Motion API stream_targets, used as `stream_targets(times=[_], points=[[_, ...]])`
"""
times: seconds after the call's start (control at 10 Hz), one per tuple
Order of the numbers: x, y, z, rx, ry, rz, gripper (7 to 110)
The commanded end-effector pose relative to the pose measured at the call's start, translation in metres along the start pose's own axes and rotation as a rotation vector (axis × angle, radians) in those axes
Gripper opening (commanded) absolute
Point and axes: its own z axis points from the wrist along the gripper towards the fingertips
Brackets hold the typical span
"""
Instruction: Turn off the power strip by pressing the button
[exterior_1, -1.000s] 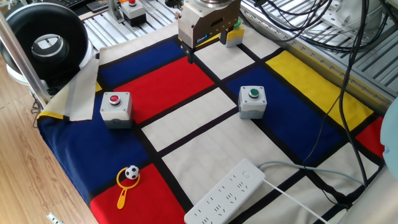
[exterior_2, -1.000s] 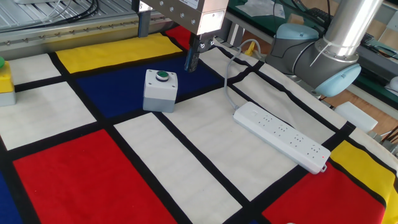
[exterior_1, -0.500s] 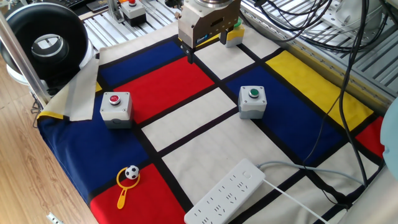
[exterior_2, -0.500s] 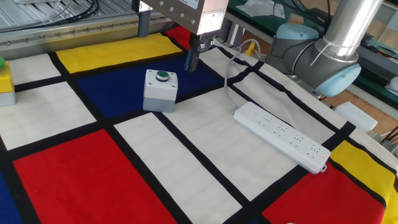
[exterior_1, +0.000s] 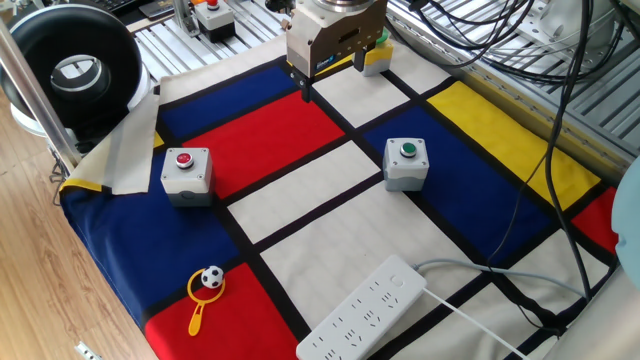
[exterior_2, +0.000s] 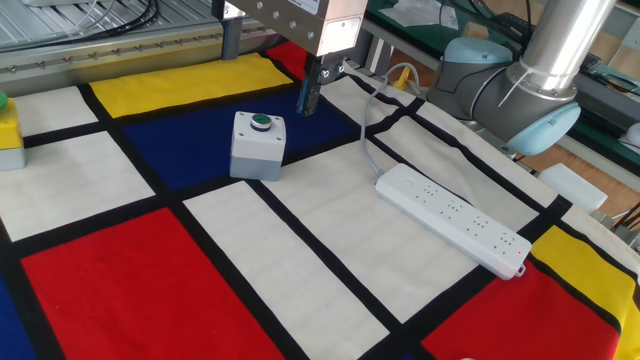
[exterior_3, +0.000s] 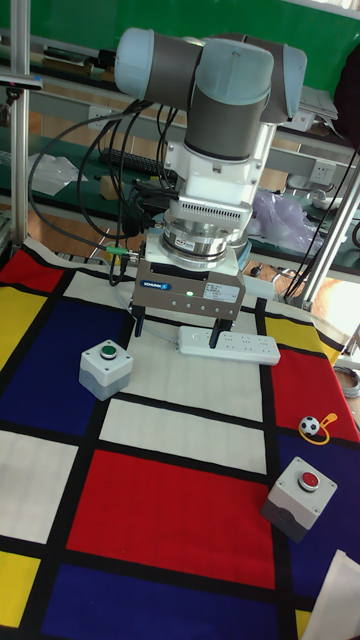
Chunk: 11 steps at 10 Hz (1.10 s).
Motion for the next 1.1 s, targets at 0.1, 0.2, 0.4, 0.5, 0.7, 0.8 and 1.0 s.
stream_targets(times=[0.1, 0.2, 0.4, 0.5, 0.7, 0.8, 1.0], points=[[-0.0556, -0.0022, -0.0054, 0.034, -0.223, -0.14, 107], [-0.0556, -0.0021, -0.0052, 0.034, -0.223, -0.14, 7], [-0.0557, -0.0019, -0.0053, 0.034, -0.223, -0.139, 7], [-0.0557, -0.0019, -0.0053, 0.034, -0.223, -0.139, 7], [-0.0556, -0.0021, -0.0052, 0.035, -0.222, -0.139, 7], [-0.0556, -0.0021, -0.0052, 0.035, -0.222, -0.139, 7], [-0.0556, -0.0021, -0.0052, 0.035, -0.222, -0.139, 7]])
